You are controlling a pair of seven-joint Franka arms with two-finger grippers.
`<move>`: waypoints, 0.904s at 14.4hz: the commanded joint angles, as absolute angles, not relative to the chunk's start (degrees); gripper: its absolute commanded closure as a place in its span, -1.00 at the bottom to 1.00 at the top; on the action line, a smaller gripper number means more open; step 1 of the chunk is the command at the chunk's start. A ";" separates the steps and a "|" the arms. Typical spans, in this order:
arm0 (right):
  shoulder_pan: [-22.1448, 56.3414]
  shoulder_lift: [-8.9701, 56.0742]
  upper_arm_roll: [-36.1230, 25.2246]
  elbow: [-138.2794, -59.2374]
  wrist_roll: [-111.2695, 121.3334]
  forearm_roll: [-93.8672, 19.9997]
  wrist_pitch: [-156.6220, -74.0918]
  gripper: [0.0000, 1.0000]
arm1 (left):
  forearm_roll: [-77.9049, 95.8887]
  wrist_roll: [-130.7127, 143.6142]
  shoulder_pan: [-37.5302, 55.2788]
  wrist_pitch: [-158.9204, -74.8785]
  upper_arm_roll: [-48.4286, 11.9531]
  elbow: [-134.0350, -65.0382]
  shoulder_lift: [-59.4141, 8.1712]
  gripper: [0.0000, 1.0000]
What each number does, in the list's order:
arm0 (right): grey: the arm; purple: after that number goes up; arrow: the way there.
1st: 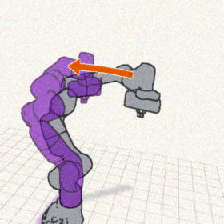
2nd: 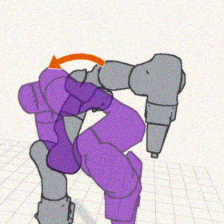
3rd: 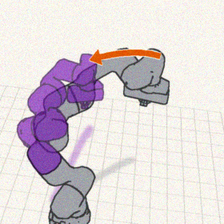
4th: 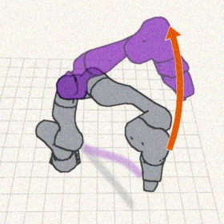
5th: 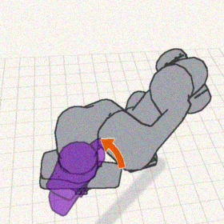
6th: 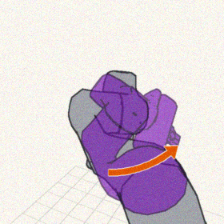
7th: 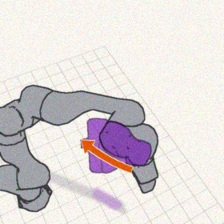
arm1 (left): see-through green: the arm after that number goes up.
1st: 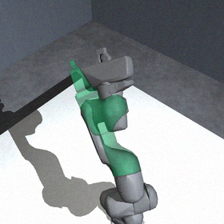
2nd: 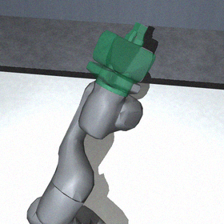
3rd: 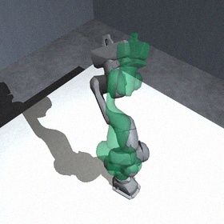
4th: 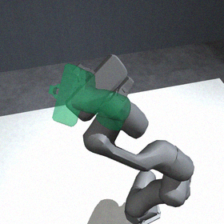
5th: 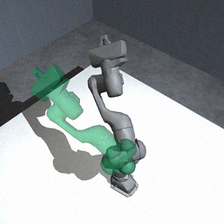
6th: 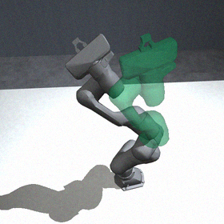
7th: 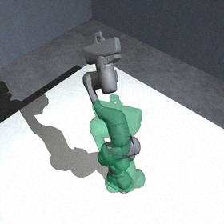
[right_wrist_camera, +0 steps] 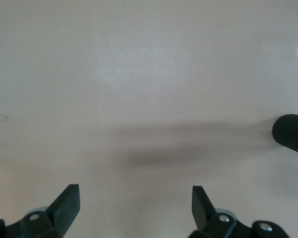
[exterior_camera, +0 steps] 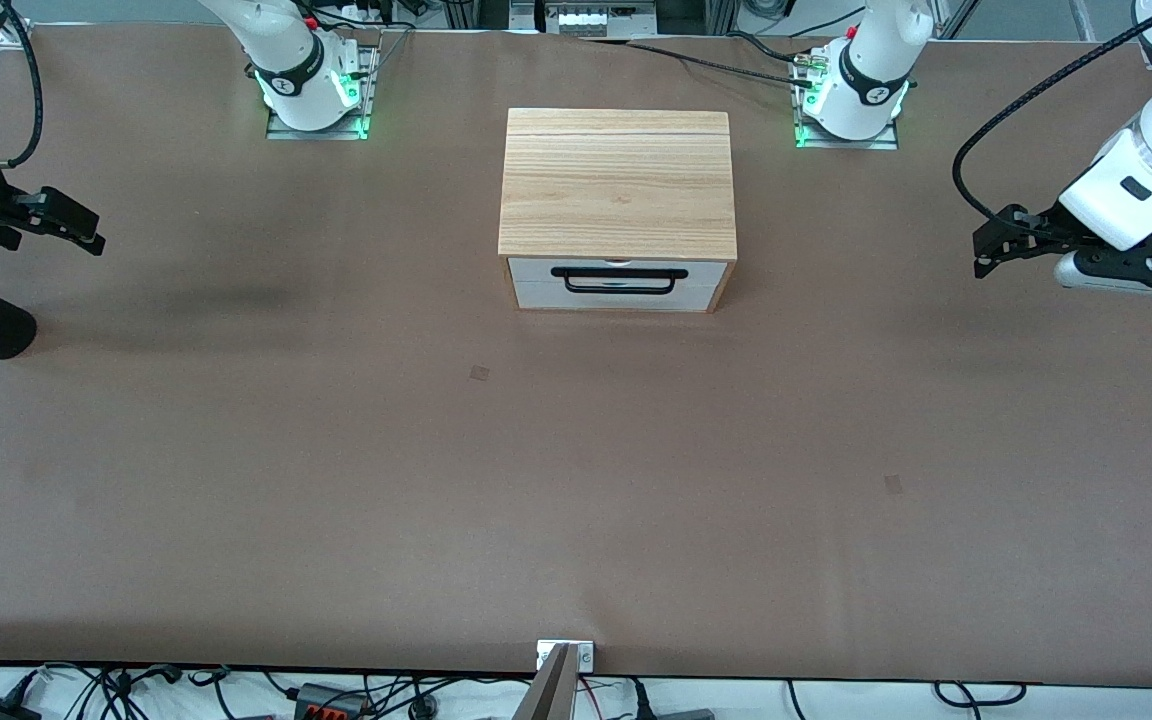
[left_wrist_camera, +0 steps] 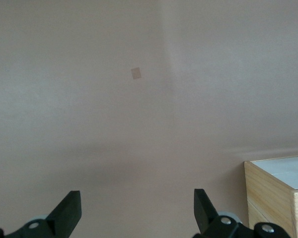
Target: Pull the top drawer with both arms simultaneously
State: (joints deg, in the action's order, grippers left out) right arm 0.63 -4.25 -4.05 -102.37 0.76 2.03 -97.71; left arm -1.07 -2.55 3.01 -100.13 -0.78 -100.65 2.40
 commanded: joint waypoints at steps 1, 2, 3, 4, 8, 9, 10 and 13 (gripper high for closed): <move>0.18 -4.57 -3.78 -102.30 1.32 2.11 -97.38 -1.00 | -1.32 -3.52 2.72 -98.79 -0.88 -98.88 1.49 -1.00; 0.09 -4.57 -3.78 -102.39 0.54 1.76 -97.21 -1.00 | -1.32 -3.60 2.72 -98.79 -0.97 -98.88 1.49 -1.00; 0.17 -4.57 -3.78 -102.39 0.44 1.76 -97.03 -1.00 | -1.32 -3.60 2.72 -98.79 -0.97 -98.88 1.49 -1.00; 0.18 -4.48 -3.78 -102.39 0.44 1.76 -96.77 -1.00 | -1.32 -3.60 2.64 -98.79 -0.88 -98.88 1.49 -1.00; 0.26 -4.48 -3.78 -102.39 0.44 1.84 -95.89 -1.00 | -1.23 -3.78 2.55 -98.00 -0.79 -98.88 1.41 -1.00; 0.26 -4.48 -3.78 -102.39 0.44 1.85 -95.89 -1.00 | -1.23 -3.78 2.64 -97.82 -0.79 -98.88 1.32 -1.00; 0.26 -4.48 -3.78 -102.31 0.44 1.76 -96.06 -1.00 | -1.23 -3.78 2.64 -97.82 -0.88 -98.88 1.32 -1.00; 0.26 -3.08 -3.78 -102.22 0.35 1.49 -96.15 -1.00 | -1.23 -3.78 2.90 -95.81 -0.88 -98.79 0.00 -1.00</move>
State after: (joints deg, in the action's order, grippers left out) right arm 0.63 -3.63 -4.06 -102.38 0.68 2.02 -96.55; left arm -1.07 -2.62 2.94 -98.28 -0.76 -100.63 1.72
